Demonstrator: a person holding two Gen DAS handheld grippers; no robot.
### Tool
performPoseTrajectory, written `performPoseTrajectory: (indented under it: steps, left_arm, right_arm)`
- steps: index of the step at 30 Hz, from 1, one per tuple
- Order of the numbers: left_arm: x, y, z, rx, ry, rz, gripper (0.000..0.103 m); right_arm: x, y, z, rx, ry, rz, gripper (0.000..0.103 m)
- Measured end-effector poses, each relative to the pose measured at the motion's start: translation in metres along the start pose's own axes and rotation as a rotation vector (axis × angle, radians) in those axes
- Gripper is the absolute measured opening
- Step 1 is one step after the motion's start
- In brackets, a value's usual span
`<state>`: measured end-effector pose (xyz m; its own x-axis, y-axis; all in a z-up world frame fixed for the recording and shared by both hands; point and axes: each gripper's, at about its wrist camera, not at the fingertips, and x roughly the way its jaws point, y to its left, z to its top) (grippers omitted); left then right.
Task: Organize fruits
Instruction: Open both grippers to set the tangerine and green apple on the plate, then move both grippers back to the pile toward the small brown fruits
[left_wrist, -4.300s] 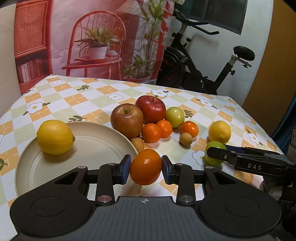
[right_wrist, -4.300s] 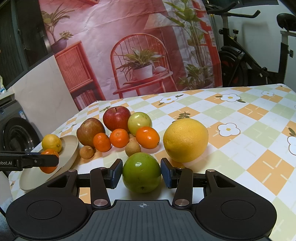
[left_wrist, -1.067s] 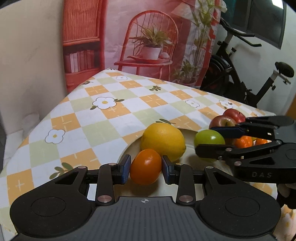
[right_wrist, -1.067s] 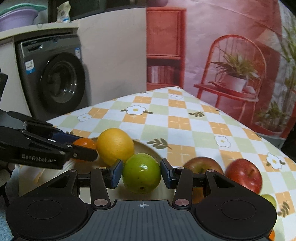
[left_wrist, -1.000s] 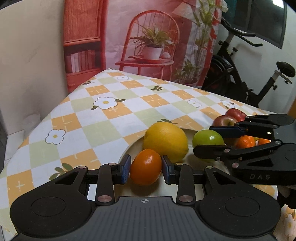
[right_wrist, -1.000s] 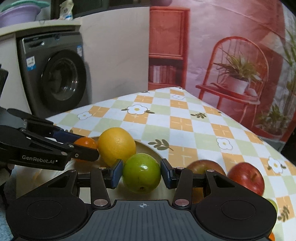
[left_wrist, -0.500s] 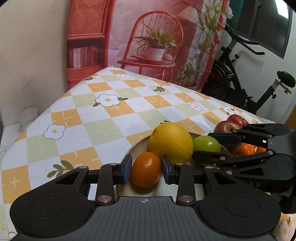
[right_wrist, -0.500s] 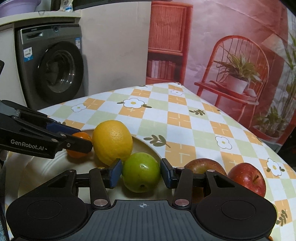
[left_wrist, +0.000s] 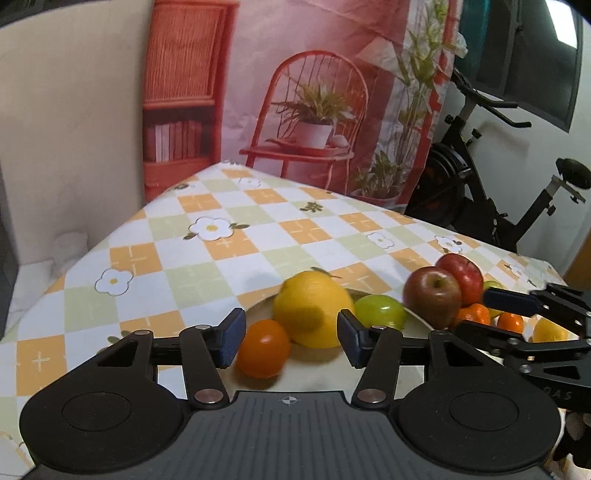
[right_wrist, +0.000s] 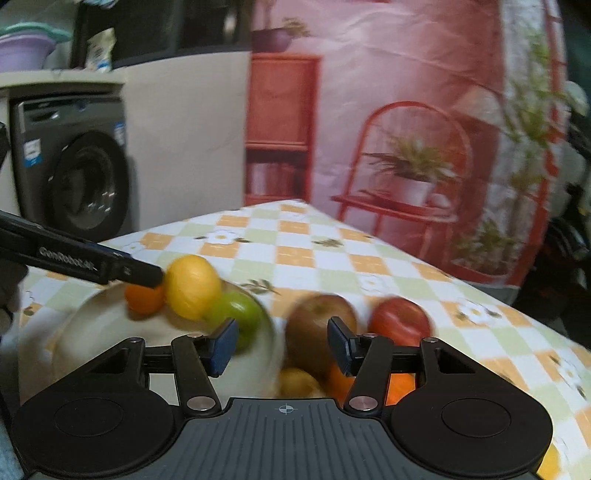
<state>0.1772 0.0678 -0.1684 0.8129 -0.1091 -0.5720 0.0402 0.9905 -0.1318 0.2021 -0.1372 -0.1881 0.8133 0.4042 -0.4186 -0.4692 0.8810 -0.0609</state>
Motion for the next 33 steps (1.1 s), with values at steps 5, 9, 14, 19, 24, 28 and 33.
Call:
performPoseTrajectory:
  steps: [5,9,14,19,24,28,33]
  left_arm:
    - [-0.01,-0.029,0.001,0.029,-0.024,-0.005,0.057]
    - [-0.016,-0.054,-0.002,0.023,-0.026,-0.024,0.057]
    - [-0.02,-0.078,-0.017,0.053,-0.017,-0.017,0.057]
    - [-0.017,-0.088,-0.027,0.093,-0.013,0.004,0.057]
    - [-0.021,-0.092,-0.036,0.116,-0.033,0.02,0.057]
    - [-0.019,-0.092,-0.04,0.107,-0.017,0.014,0.057]
    - [-0.019,-0.095,-0.043,0.119,-0.019,0.0,0.057]
  right_arm:
    - [-0.03,-0.031,-0.029,0.096,-0.017,-0.071,0.05]
    - [-0.042,-0.049,-0.052,0.135,-0.002,-0.108,0.049]
    - [-0.049,-0.062,-0.074,0.186,0.0,-0.132,0.049]
    - [-0.054,-0.063,-0.076,0.195,-0.027,-0.135,0.05]
    - [-0.054,-0.068,-0.076,0.23,-0.027,-0.129,0.05]
    - [-0.054,-0.074,-0.076,0.257,-0.026,-0.123,0.05]
    - [-0.048,-0.07,-0.075,0.237,0.003,-0.12,0.045]
